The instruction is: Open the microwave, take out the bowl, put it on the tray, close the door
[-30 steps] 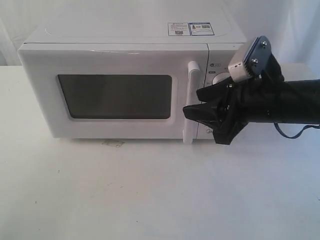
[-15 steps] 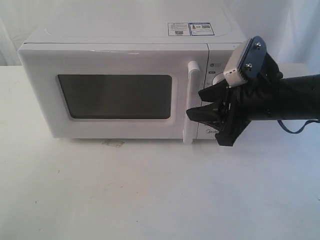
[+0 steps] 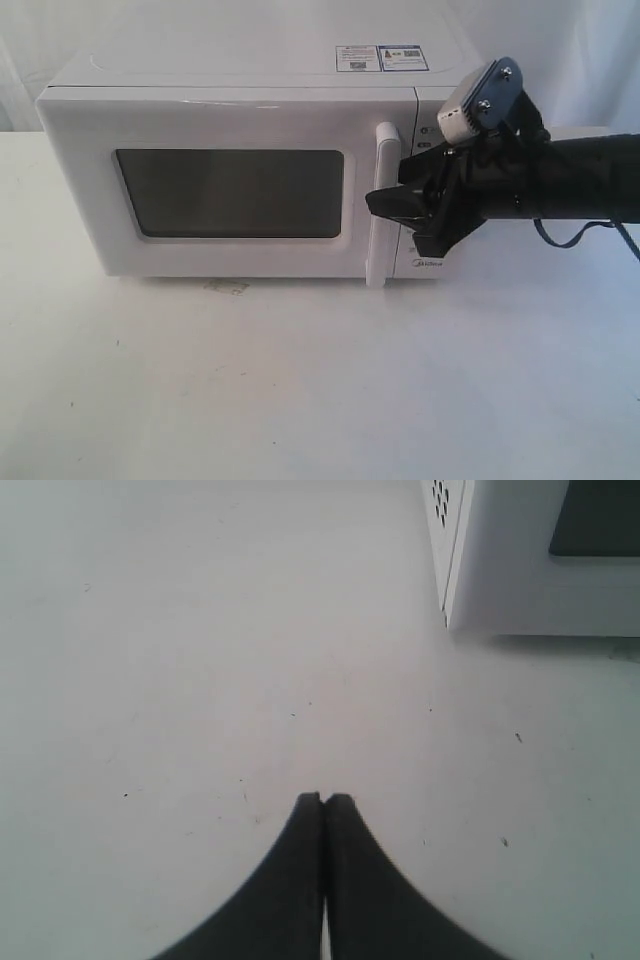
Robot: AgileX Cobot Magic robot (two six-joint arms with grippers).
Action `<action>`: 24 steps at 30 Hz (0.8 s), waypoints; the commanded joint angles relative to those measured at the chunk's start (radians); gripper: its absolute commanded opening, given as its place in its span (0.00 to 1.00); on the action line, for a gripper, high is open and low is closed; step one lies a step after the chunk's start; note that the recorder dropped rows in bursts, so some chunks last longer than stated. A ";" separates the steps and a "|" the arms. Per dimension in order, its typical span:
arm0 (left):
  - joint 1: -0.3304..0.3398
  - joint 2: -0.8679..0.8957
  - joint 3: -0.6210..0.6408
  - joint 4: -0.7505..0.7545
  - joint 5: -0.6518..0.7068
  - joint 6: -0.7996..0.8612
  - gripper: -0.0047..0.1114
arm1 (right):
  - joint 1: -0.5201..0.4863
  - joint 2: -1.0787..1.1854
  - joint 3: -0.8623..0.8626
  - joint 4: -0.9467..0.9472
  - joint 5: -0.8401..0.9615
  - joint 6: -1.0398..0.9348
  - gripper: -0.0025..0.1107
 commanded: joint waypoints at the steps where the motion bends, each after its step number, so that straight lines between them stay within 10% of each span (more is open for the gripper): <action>1: 0.003 -0.005 0.003 -0.003 0.002 -0.001 0.04 | -0.003 0.011 -0.015 0.013 0.010 -0.018 0.48; 24: 0.003 -0.005 0.003 -0.003 0.002 -0.001 0.04 | -0.001 0.104 -0.032 0.132 0.071 -0.018 0.38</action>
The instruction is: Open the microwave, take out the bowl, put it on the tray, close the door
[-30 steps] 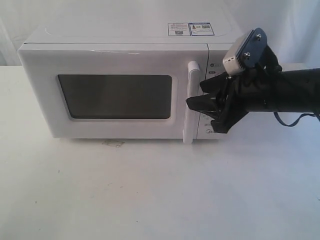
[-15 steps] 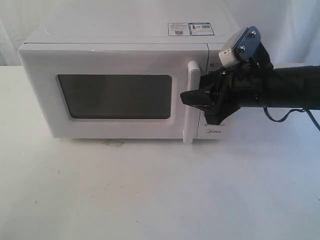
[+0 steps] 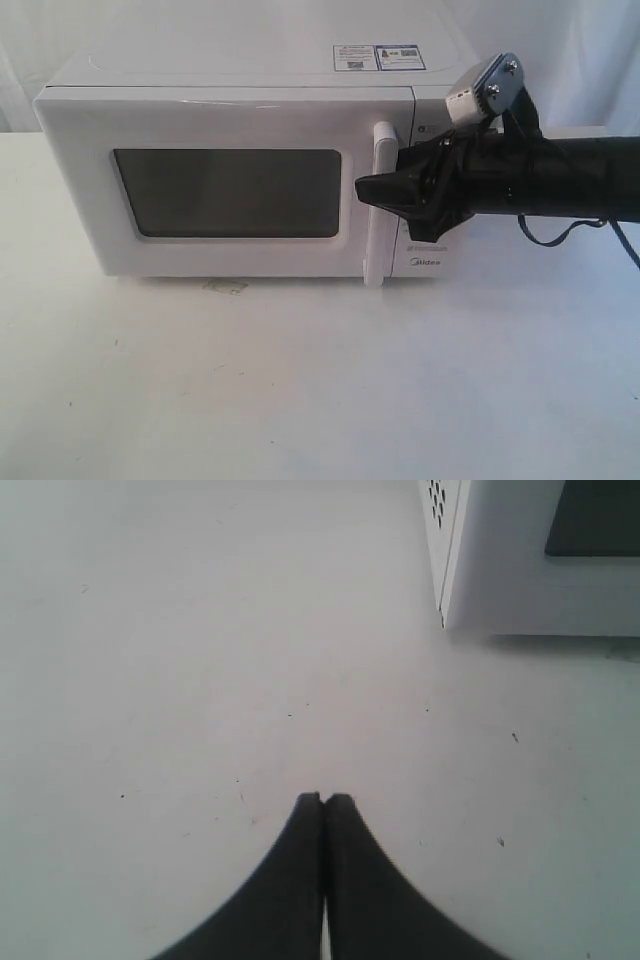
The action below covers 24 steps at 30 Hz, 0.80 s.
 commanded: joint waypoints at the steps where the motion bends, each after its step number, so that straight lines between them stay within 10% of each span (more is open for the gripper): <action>1: 0.003 -0.005 0.003 -0.003 0.002 -0.001 0.04 | 0.000 0.037 -0.013 0.033 -0.046 -0.018 0.37; 15: 0.003 -0.005 0.003 -0.003 0.002 -0.001 0.04 | 0.012 0.037 -0.013 0.033 -0.075 0.021 0.02; 24: 0.003 -0.005 0.003 -0.003 0.002 -0.001 0.04 | 0.020 0.037 -0.012 0.033 -0.090 0.089 0.02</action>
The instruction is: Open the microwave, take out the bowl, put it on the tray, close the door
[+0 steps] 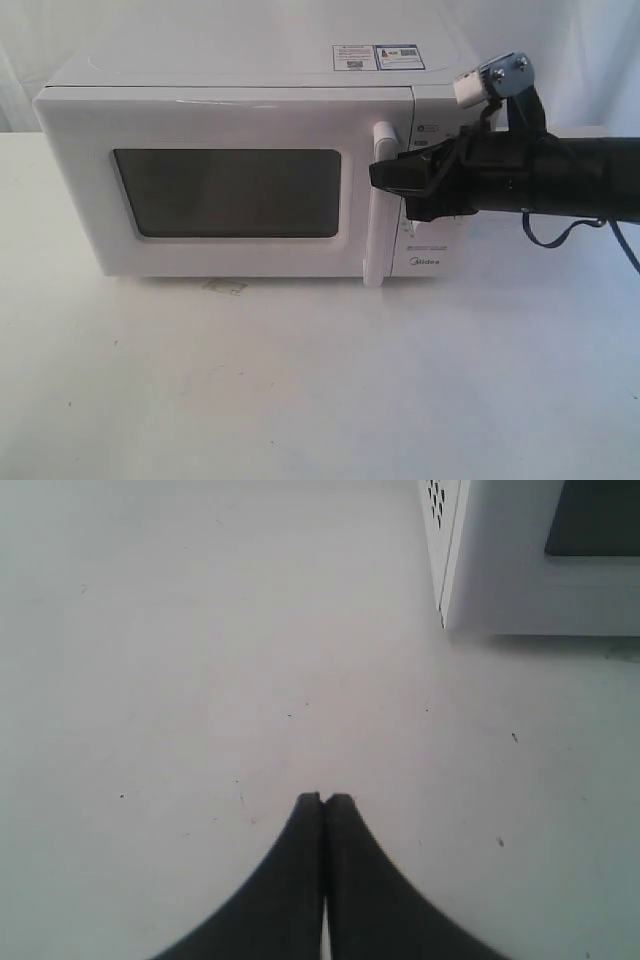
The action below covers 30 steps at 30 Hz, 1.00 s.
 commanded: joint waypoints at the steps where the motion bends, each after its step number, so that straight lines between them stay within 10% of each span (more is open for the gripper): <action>1: 0.003 -0.005 0.003 -0.003 0.002 -0.001 0.04 | 0.014 0.037 -0.018 -0.020 -0.019 -0.036 0.02; 30: 0.003 -0.005 0.003 -0.003 0.002 -0.001 0.04 | 0.044 0.072 0.041 -0.020 0.369 -0.102 0.02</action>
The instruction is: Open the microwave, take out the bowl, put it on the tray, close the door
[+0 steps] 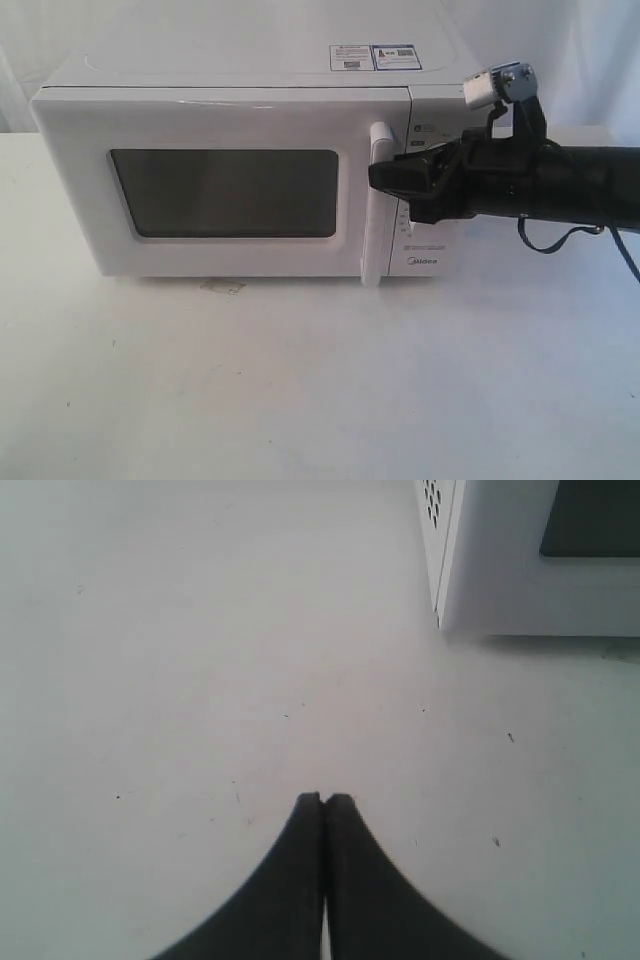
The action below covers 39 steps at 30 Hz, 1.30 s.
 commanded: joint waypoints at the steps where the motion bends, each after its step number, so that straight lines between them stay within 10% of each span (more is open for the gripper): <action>1: 0.003 -0.005 0.003 -0.003 0.002 -0.001 0.04 | 0.053 0.034 0.026 -0.046 0.287 -0.071 0.02; 39: 0.003 -0.005 0.003 -0.003 0.002 -0.001 0.04 | 0.160 0.035 0.038 -0.046 0.327 -0.091 0.02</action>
